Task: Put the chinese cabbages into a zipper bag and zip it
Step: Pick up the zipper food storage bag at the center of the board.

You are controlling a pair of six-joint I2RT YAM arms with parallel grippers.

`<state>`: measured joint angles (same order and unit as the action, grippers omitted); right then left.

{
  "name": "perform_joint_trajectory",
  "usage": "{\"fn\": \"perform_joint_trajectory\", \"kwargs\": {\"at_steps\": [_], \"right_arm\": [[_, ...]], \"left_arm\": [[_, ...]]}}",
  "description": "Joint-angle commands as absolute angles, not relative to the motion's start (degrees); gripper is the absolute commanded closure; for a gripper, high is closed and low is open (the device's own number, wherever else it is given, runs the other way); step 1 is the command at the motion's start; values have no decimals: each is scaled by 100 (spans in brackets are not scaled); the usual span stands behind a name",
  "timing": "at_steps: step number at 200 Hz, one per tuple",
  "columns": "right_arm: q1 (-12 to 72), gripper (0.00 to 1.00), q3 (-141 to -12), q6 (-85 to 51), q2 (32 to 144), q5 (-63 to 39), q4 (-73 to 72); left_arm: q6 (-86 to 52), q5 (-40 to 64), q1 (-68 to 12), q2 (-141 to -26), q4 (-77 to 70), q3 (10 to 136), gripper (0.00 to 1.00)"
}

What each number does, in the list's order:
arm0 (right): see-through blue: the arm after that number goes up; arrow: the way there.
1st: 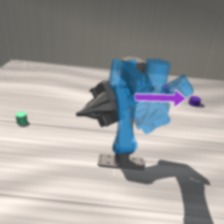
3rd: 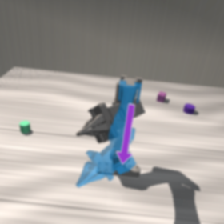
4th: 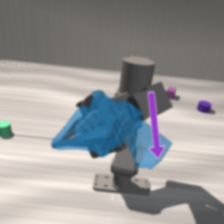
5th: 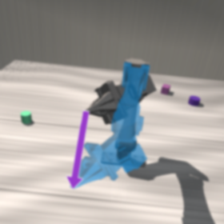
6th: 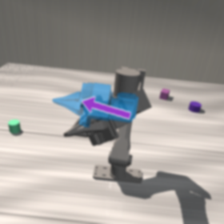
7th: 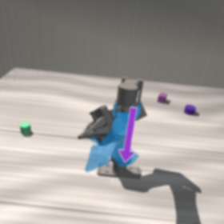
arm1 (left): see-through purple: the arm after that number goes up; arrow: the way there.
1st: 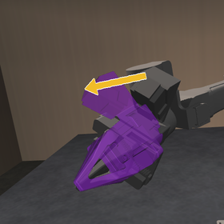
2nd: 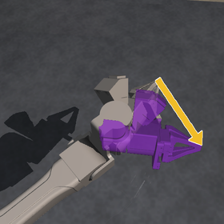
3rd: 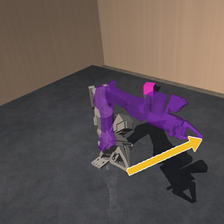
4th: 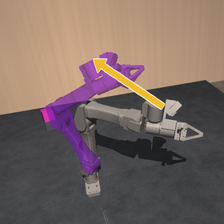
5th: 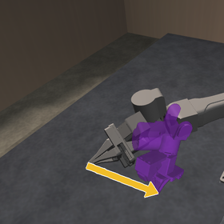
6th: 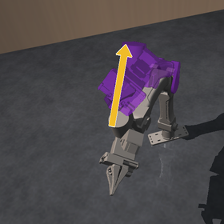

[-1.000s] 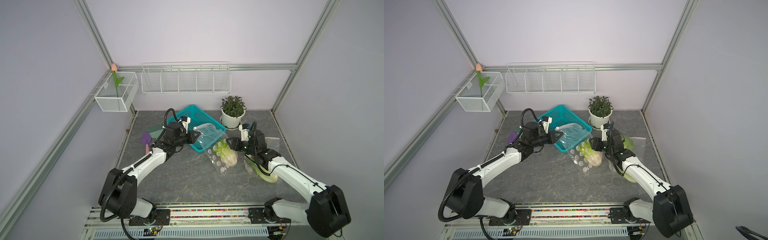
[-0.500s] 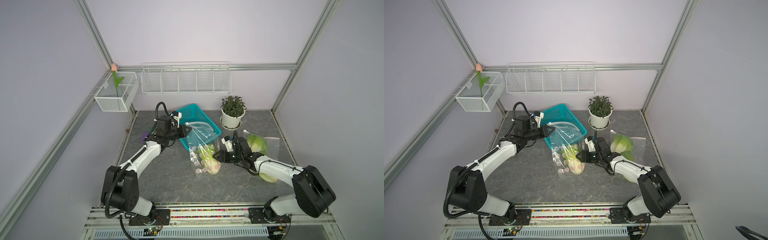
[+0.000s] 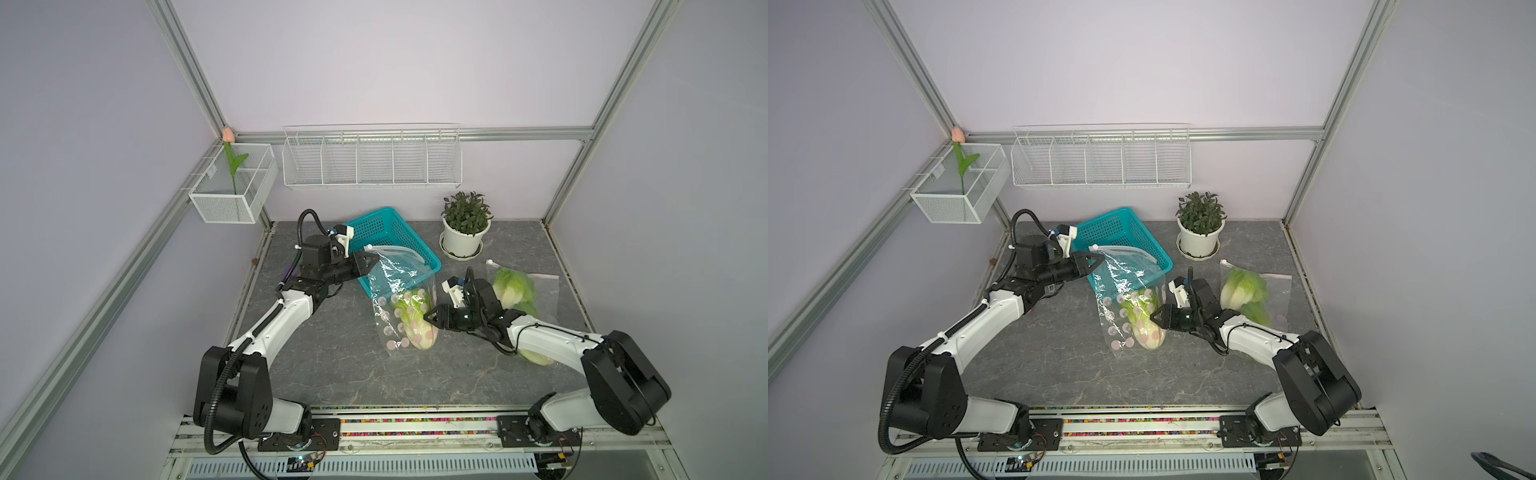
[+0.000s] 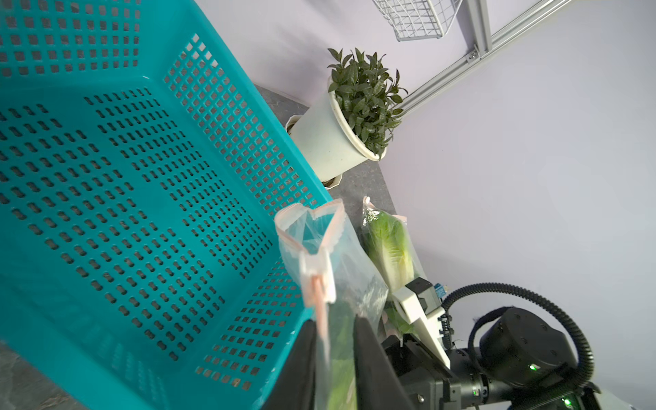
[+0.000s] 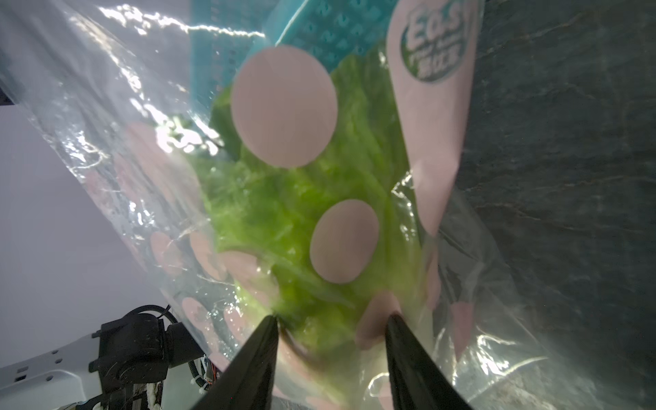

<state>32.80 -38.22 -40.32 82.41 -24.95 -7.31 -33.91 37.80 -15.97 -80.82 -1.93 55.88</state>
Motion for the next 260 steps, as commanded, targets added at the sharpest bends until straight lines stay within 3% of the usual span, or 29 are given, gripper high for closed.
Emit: {"fn": "perform_joint_trajectory", "kwargs": {"at_steps": [1, 28, 79, 136, 166, 214, 260], "right_arm": [[3319, 48, -3771, -4178, 8262, -2529, -928], [3323, 48, -3779, -4214, 8297, -2558, -988], [3321, 49, -3833, -4142, 8242, -2615, -968], [2690, 48, -5445, -1935, 7521, -2307, 650], [2436, 53, -6574, -1125, 7831, -3200, 576], [2146, 57, -7872, -422, 8668, -5783, -27], [2116, 56, -8942, 114, 9190, -6555, 1065]], "left_arm": [[-3554, 3867, -1473, -7878, -540, 5445, 81], [-3502, 3937, -1472, -7970, -448, 5597, 93], [-3481, 3954, -1441, -7992, -536, 5596, 100], [-2224, 4328, -1495, -8204, 492, 6541, 100], [-672, 4688, -1971, -8503, 2609, 7892, 100], [916, 5228, -2476, -8736, 4560, 9195, 100], [1950, 5019, -2647, -8925, 6026, 9932, 100]]}}
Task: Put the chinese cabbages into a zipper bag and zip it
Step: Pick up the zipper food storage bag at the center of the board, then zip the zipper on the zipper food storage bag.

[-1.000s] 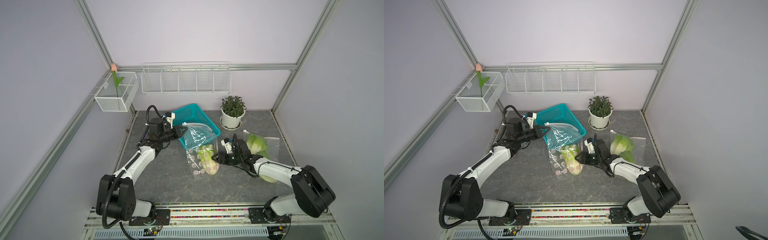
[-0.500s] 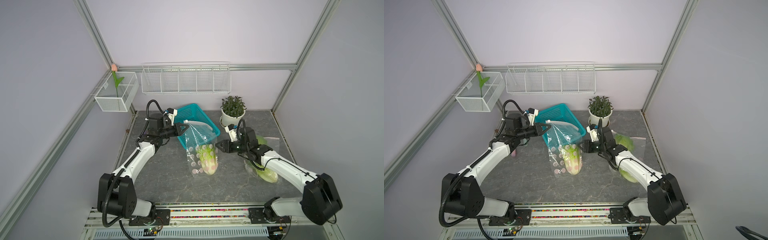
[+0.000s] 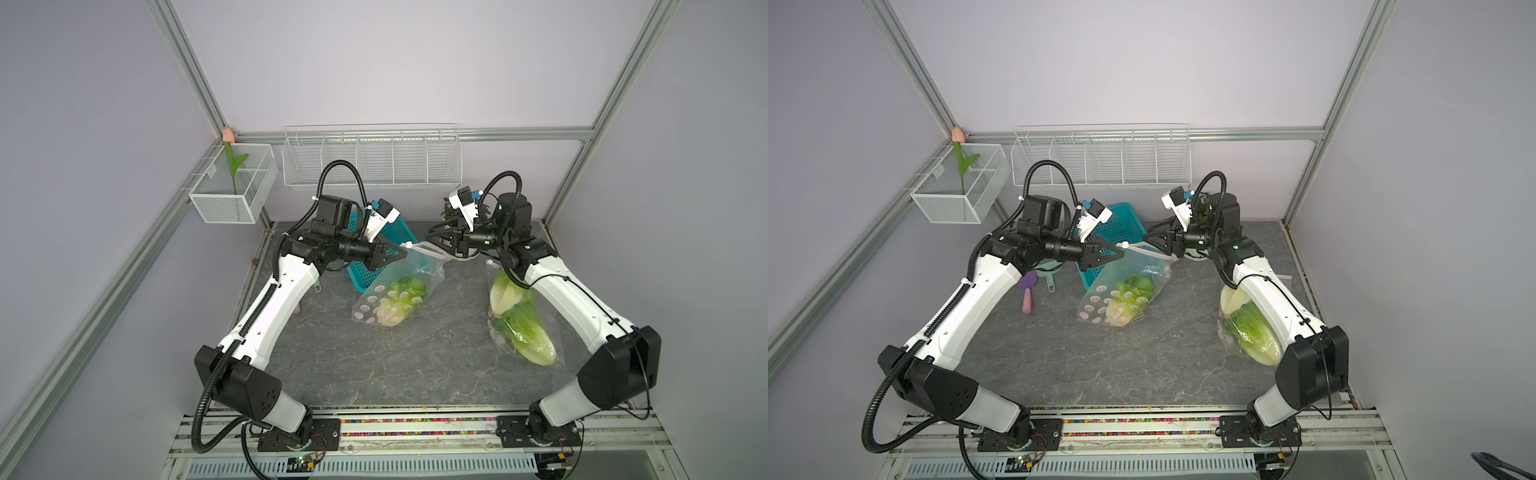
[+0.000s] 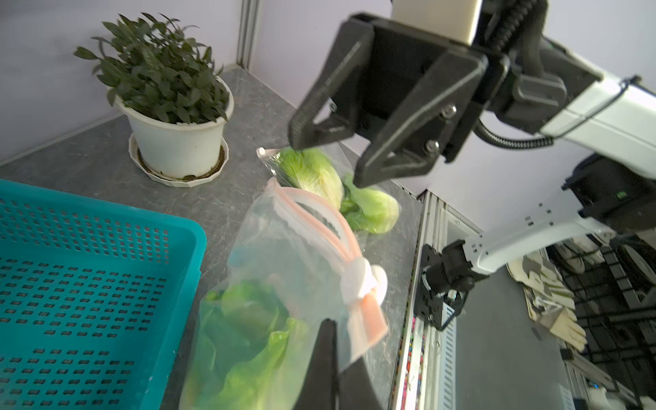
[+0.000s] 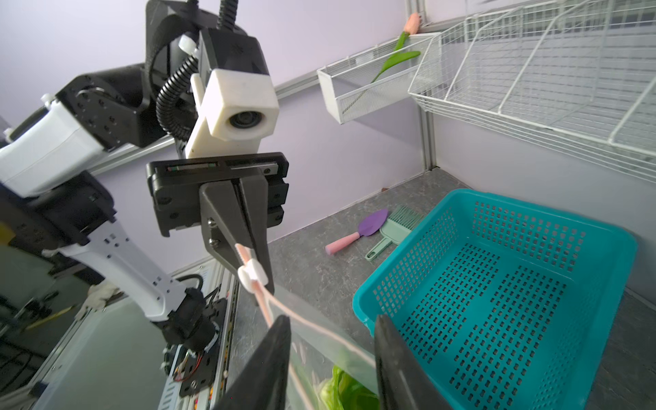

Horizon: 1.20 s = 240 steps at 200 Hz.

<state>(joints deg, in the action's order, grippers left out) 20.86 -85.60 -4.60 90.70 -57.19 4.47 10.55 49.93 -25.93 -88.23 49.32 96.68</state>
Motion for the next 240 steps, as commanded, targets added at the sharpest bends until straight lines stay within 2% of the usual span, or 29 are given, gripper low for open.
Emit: {"fn": "perform_joint_trajectory", "kwargs": {"at_steps": [1, 38, 67, 89, 134, 208, 240], "right_arm": [[2121, 55, -8949, 123, 9192, -6556, 1077], [2251, 51, -9133, 269, 9330, -6658, 1559], [2429, 45, -9247, 746, 9325, -6367, 2148], [2585, 44, -9548, 1140, 9440, -6093, 2658], [2826, 49, -10232, 1895, 9797, -5728, 3767], [2921, 63, -10503, 2123, 9934, -5504, 4204], [2984, 67, -10529, 2127, 9984, -5488, 4236]], "left_arm": [[1955, 5006, -2646, -8927, 6028, 9932, 100], [1888, 4909, -2650, -8991, 5833, 9936, 100], [1834, 4935, -2646, -9019, 5743, 9975, 100], [1808, 4948, -2647, -9035, 5723, 10010, 100], [1733, 4956, -2648, -9058, 5657, 10008, 100], [1671, 4949, -2652, -9131, 5626, 10055, 100], [1600, 4957, -2648, -9150, 5559, 10055, 100]]}}
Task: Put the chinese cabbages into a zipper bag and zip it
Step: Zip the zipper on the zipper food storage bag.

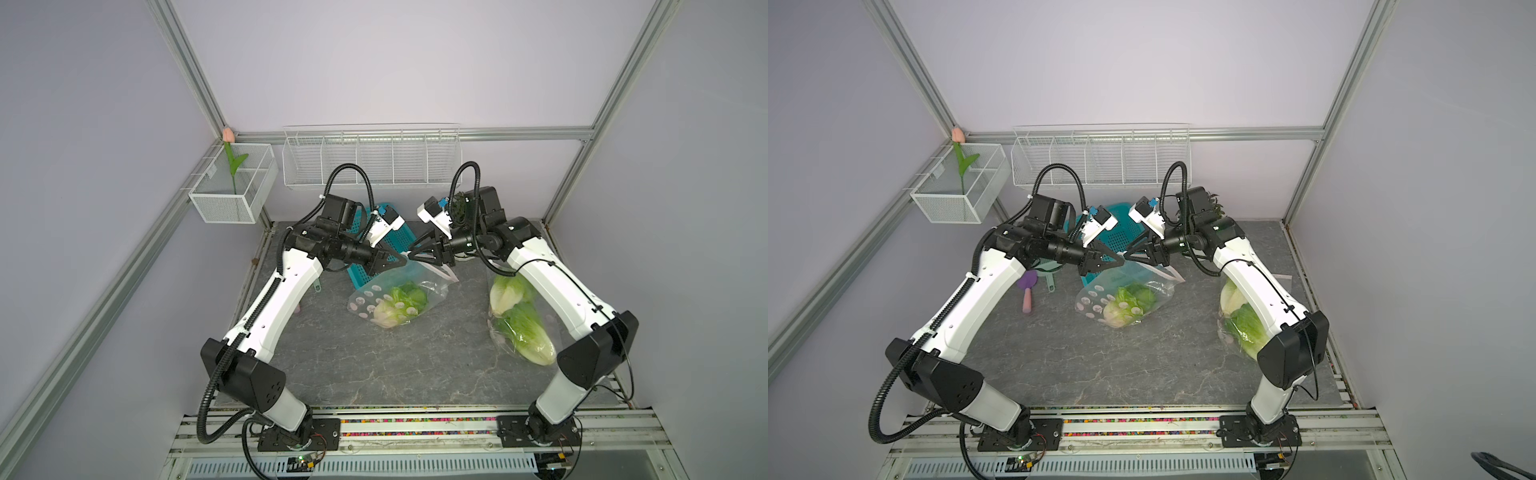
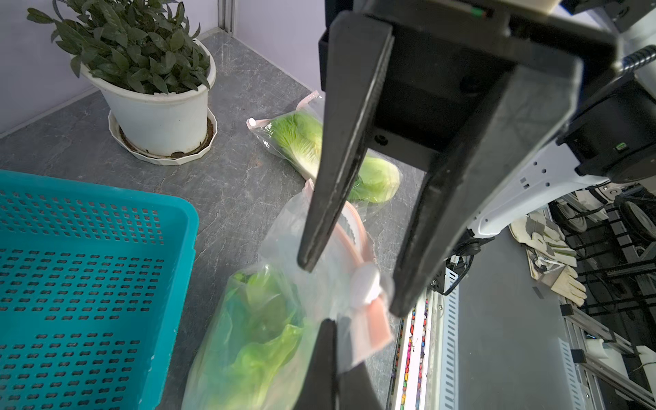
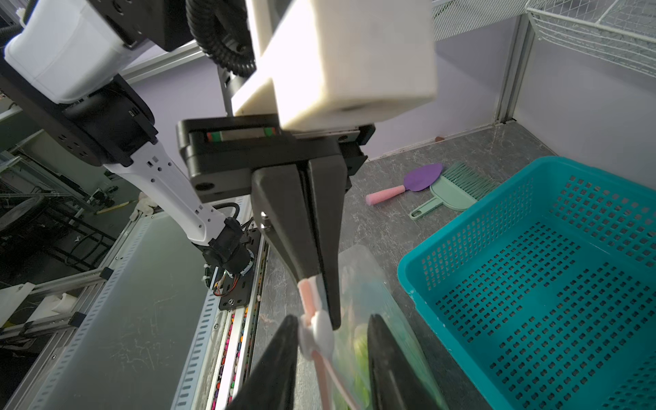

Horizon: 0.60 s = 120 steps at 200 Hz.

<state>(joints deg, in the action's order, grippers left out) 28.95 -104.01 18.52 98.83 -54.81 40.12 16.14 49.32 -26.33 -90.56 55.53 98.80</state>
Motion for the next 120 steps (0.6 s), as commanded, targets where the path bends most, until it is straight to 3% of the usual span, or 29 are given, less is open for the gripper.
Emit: {"fn": "perform_joint_trajectory", "kwargs": {"at_steps": [1, 78, 120], "right_arm": [[2986, 67, -10529, 2127, 9984, -5486, 4236], [2882, 83, -10374, 1730, 9864, -5707, 3699], [2778, 90, -9971, 1507, 9638, -5687, 3279]], "left_arm": [[1600, 4957, -2651, -9154, 5557, 10055, 100], [1544, 4856, -2615, -9164, 5528, 10023, 100], [739, 5137, -2426, -8783, 4432, 9440, 100]]}}
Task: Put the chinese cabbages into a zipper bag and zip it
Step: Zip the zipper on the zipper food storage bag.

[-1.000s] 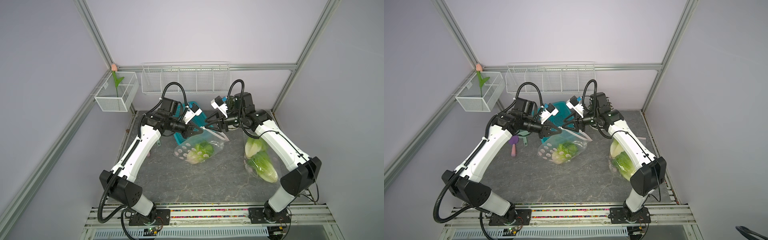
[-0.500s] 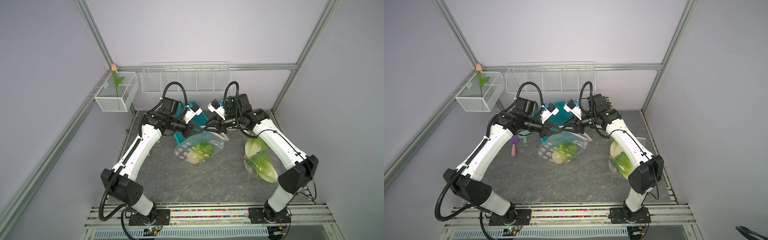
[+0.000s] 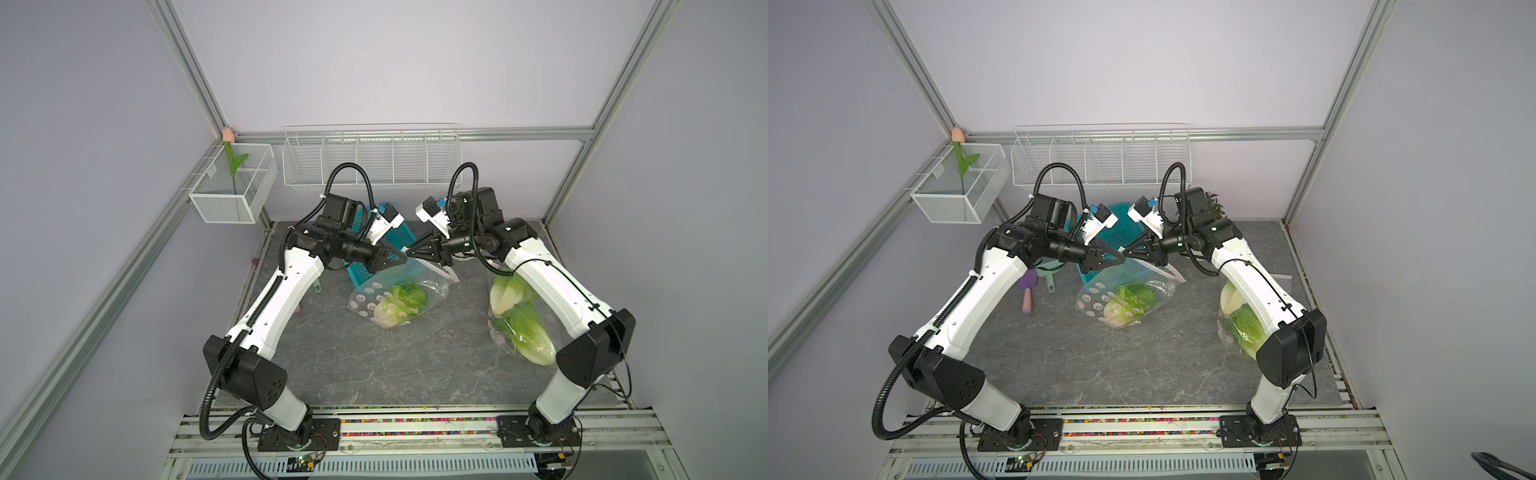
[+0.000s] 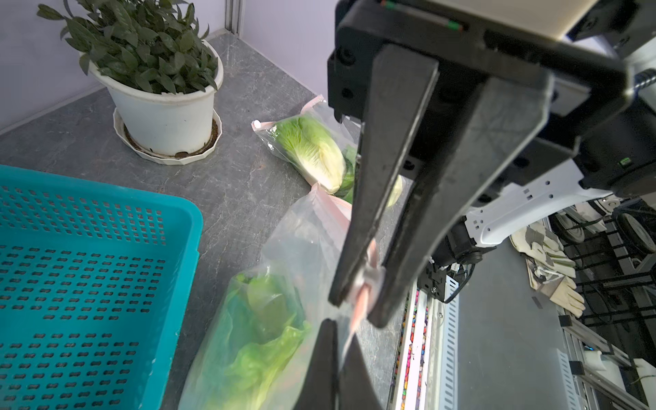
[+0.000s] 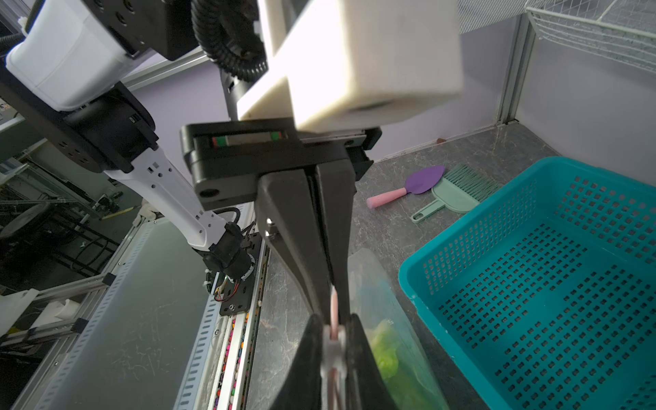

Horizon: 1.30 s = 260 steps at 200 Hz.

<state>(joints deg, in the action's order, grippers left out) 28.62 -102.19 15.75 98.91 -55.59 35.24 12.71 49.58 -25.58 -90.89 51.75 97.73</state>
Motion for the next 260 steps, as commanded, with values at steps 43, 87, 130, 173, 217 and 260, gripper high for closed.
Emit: {"fn": "perform_joint_trajectory", "kwargs": {"at_steps": [43, 87, 130, 173, 217, 260], "right_arm": [[2743, 91, -9767, 1445, 9519, -5643, 3142], [2654, 91, -9684, 1639, 9490, -5394, 3329], [2876, 92, -9924, 1665, 9554, -5535, 3444], [2940, 93, -10046, 1739, 9613, -5511, 3593], [2937, 93, -10072, 1664, 9633, -5572, 3531], [2942, 93, -10101, 1633, 9643, -5605, 3516]], "left_arm": [[253, 5305, -2420, -8511, 3735, 8965, 100], [135, 5252, -2378, -8316, 3577, 8807, 100], [422, 5213, -2379, -8485, 3946, 9009, 91], [448, 5334, -2398, -8593, 3961, 9219, 78], [527, 5392, -2491, -8664, 4008, 9246, 79], [655, 5392, -2637, -8753, 4114, 9230, 79]]}}
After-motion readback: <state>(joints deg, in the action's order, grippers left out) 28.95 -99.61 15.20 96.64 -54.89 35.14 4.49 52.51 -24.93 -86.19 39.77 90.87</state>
